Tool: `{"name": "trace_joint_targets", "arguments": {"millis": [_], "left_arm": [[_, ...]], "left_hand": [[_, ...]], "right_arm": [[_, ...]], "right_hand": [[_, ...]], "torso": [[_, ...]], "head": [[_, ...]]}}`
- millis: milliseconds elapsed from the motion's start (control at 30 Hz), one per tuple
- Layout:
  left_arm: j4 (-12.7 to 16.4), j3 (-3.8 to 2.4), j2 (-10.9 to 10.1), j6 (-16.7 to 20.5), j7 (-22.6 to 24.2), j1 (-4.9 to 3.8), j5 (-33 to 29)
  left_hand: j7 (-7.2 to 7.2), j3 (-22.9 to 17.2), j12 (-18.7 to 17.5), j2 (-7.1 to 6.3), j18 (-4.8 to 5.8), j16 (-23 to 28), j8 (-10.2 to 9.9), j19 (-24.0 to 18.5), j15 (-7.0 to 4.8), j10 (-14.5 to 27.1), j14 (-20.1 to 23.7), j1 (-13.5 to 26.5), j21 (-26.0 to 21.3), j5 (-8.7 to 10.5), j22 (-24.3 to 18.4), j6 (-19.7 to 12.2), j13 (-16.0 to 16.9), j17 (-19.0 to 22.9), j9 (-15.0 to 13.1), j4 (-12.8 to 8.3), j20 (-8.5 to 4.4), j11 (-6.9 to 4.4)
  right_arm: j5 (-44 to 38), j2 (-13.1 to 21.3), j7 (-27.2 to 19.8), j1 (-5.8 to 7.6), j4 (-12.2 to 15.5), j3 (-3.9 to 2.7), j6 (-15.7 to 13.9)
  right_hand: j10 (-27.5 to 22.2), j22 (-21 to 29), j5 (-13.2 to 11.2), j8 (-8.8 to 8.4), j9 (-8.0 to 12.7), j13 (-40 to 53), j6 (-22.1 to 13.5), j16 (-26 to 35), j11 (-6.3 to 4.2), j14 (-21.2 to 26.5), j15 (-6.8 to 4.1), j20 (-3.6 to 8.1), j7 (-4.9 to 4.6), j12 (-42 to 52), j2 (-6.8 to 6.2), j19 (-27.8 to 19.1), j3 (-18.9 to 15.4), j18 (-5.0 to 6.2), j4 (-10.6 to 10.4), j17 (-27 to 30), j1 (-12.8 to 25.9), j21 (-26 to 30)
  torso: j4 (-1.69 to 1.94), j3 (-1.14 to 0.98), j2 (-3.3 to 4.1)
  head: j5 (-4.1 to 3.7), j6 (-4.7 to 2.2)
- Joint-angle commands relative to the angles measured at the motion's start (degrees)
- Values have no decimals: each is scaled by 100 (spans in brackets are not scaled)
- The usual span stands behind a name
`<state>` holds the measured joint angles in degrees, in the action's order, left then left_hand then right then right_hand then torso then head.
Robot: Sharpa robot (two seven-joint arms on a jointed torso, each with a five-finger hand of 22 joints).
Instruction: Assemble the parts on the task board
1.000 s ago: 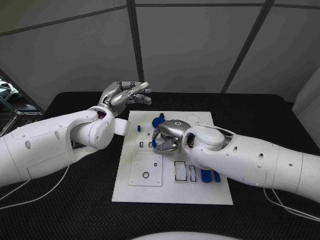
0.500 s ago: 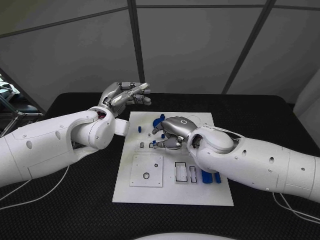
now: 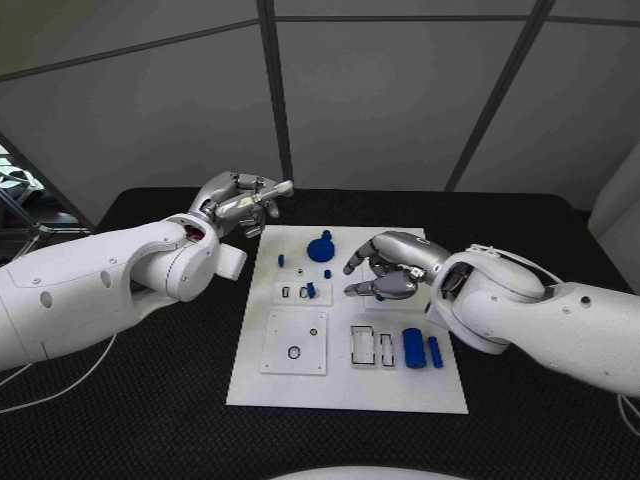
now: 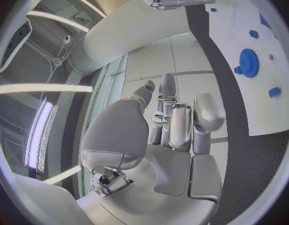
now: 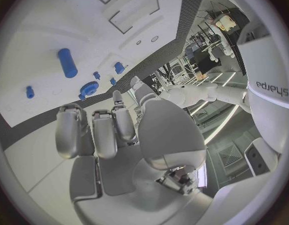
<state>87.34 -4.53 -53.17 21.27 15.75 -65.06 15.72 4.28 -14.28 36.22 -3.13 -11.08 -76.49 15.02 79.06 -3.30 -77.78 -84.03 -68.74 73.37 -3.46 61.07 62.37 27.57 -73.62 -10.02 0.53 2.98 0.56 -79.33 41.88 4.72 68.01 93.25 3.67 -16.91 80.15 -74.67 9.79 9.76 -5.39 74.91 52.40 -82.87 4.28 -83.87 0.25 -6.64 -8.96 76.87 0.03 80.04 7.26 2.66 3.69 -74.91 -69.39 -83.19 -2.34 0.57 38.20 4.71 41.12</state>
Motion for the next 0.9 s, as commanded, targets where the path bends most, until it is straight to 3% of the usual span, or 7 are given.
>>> {"name": "trace_joint_targets", "arguments": {"millis": [33,100,233,367,467,633,900], "left_arm": [[7,-8,-38,-722,-1334,-43,1415],[26,-9,-60,-1243,-2020,-72,2008],[46,-9,-41,-1938,-2983,-157,2782],[53,-6,27,-2534,-3817,-300,3737],[38,1,94,-2734,-4199,-383,4166],[-80,53,316,-2896,-4679,-497,4492],[-268,266,675,-2934,-4898,-630,4632]], "left_hand": [[39,78,1382,37,786,-250,260,374,-50,113,-311,49,696,23,1064,-199,1483,-296,-265,1,-2,-15],[63,163,2406,172,871,-309,635,571,-71,196,-288,198,1039,80,1638,-425,2579,-361,-610,148,-1,4],[-6,408,3213,184,927,-321,1013,697,-33,-35,-282,541,1212,15,1962,-498,3480,-378,-924,424,-18,-64],[-123,1021,3452,119,902,-322,1698,639,-104,2,-276,1267,1165,75,1863,-563,3737,-387,-1527,1056,-101,-165],[-187,1315,3538,101,911,-322,2050,650,-168,20,-273,1230,1184,77,1904,-797,3836,-394,-1894,1305,-158,-193],[-89,1429,3537,155,914,-320,2015,648,-116,65,-273,798,1187,79,1916,-1236,3844,-400,-2015,1266,-141,-142],[-42,1436,3609,279,927,-320,1959,678,-72,28,-276,494,1223,70,1990,-1286,3939,-404,-2011,1193,-90,-95]], "right_arm": [[1169,204,19,93,182,-34,830],[1490,421,23,149,266,-113,878],[1817,645,-35,211,237,-210,821],[2014,774,-63,277,87,-257,760],[2055,805,-58,304,-5,-270,719],[2045,792,-47,326,-128,-281,620],[1911,729,-10,334,-230,-284,553]], "right_hand": [[-1,13,38,26,-2,52,49,33,-29,-340,-45,34,-2,-5,25,-30,23,75,35,-368,-57,24],[-6,19,42,24,-1,44,47,40,-30,-338,-46,36,-2,-13,34,-33,27,76,37,-359,-64,27],[-31,70,57,11,6,9,29,71,-28,-327,-48,40,-5,-48,33,-65,20,87,37,-314,-67,52],[-79,168,99,-11,20,-52,-4,123,-25,-310,-48,44,-9,-110,3,-128,-6,107,50,-248,-74,104],[-99,197,131,-22,27,-79,-22,144,-23,-304,-48,45,-12,-139,-5,-146,-17,112,57,-225,-82,123],[-103,217,242,-31,36,-85,-37,162,-22,-303,-48,46,-16,-149,6,-155,-21,115,66,-210,-105,140],[-102,217,396,-51,51,-91,-71,168,-18,-309,-47,47,-24,-159,19,-146,-26,114,69,-214,-115,148]], "torso": [[-20,-18,-63],[-25,-20,-92],[-21,-32,-133],[-13,-55,-171],[-16,-71,-194],[-9,-83,-222],[-11,-80,-229]], "head": [[8,28],[-1,30],[2,59],[21,87],[39,120],[50,148],[57,192]]}}
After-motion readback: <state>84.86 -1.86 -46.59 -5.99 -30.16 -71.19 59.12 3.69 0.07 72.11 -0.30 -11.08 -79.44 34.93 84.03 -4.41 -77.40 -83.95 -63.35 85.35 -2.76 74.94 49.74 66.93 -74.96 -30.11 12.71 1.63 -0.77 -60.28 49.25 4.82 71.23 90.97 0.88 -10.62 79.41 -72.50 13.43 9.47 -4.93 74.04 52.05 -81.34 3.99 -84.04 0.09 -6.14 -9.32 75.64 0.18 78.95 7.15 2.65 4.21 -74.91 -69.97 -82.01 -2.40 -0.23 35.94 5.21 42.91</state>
